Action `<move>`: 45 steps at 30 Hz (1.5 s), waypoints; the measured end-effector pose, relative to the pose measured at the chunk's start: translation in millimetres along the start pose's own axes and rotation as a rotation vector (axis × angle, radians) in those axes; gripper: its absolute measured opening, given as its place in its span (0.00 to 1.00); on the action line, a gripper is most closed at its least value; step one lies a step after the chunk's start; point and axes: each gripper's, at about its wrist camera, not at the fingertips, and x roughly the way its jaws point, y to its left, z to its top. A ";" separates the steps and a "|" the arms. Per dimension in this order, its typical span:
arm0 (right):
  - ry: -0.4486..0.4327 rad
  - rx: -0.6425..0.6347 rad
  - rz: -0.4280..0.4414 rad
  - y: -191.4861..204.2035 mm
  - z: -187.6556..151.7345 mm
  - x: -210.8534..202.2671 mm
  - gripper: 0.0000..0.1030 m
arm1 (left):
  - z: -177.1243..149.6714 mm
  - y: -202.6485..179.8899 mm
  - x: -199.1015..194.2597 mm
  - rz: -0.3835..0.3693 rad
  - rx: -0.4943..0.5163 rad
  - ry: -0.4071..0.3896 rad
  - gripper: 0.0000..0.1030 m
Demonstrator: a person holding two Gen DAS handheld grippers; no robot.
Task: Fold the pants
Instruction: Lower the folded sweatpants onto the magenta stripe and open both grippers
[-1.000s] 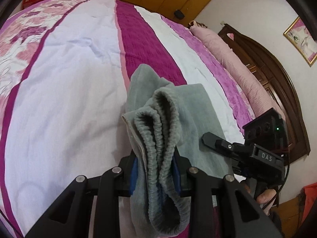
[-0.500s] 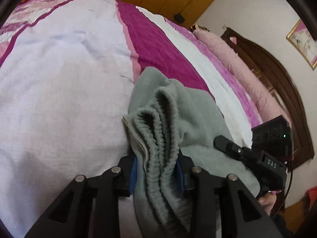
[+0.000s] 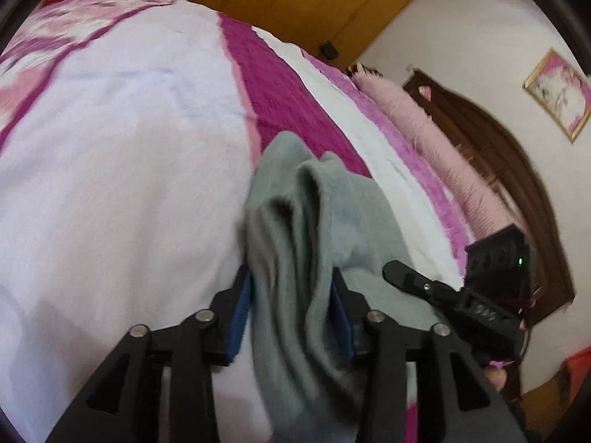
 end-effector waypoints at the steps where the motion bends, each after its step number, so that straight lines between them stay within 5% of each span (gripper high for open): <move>1: 0.010 -0.040 -0.082 6.5 -6.1 -11.1 0.56 | -16.5 4.6 -20.0 0.011 -0.029 -0.030 0.51; 3: 0.026 -0.029 -0.165 9.8 -18.4 -27.6 0.56 | -49.4 14.4 -55.3 0.019 -0.078 -0.084 0.52; 6: 0.024 0.022 -0.274 12.0 -36.4 -53.7 0.55 | -103.2 14.0 -105.0 0.183 -0.108 -0.099 0.51; 8: -0.025 -0.025 -0.369 26.4 -42.4 -74.7 0.52 | -116.9 -7.0 -121.7 0.245 -0.042 -0.071 0.53; 10: -0.119 -0.131 -0.361 49.0 -36.5 -88.7 0.52 | -125.1 -35.9 -132.7 0.297 0.110 -0.086 0.53; 12: -0.175 -0.310 -0.263 75.6 -25.2 -82.9 0.50 | -125.3 -66.3 -141.2 0.384 0.259 -0.185 0.54; 14: -0.102 -0.364 -0.161 84.9 -14.2 -57.2 0.29 | -108.4 -91.4 -137.7 0.434 0.386 -0.282 0.56; 16: -0.052 -0.341 -0.136 81.7 -9.0 -29.3 0.22 | -67.1 -107.9 -116.6 0.473 0.468 -0.283 0.56; 20: 0.039 -0.202 -0.111 55.1 -12.4 -1.2 0.23 | 20.6 -107.6 -60.3 0.310 0.404 -0.116 0.52; 23: 0.092 -0.191 -0.074 50.4 -10.5 -5.7 0.23 | 56.2 -100.8 -13.8 0.273 0.345 -0.030 0.51; 29: 0.149 -0.274 -0.113 51.0 -12.7 -15.2 0.23 | 66.4 -59.9 55.6 0.503 0.303 0.089 0.56; 31: 0.127 -0.309 -0.111 50.0 -15.5 -18.3 0.23 | 60.6 -46.8 57.4 0.511 0.296 0.054 0.66; 36: 0.053 -0.258 -0.029 45.8 -14.2 -18.6 0.23 | 53.5 -36.4 48.2 0.524 0.287 -0.044 0.61; 37: -0.003 -0.241 0.020 39.2 -7.4 -24.3 0.23 | 51.4 -41.1 43.4 0.539 0.305 -0.063 0.52; 40: -0.306 -0.246 0.096 14.7 11.7 -38.0 0.24 | 36.5 -61.6 6.5 0.553 0.352 -0.152 0.47; 43: -0.262 -0.064 0.161 -25.0 41.8 -3.3 0.24 | 20.0 -80.4 -22.0 0.479 0.407 -0.241 0.47; 45: -0.123 -0.066 0.176 -25.1 55.2 32.7 0.24 | 17.0 -87.4 -23.2 0.417 0.420 -0.213 0.44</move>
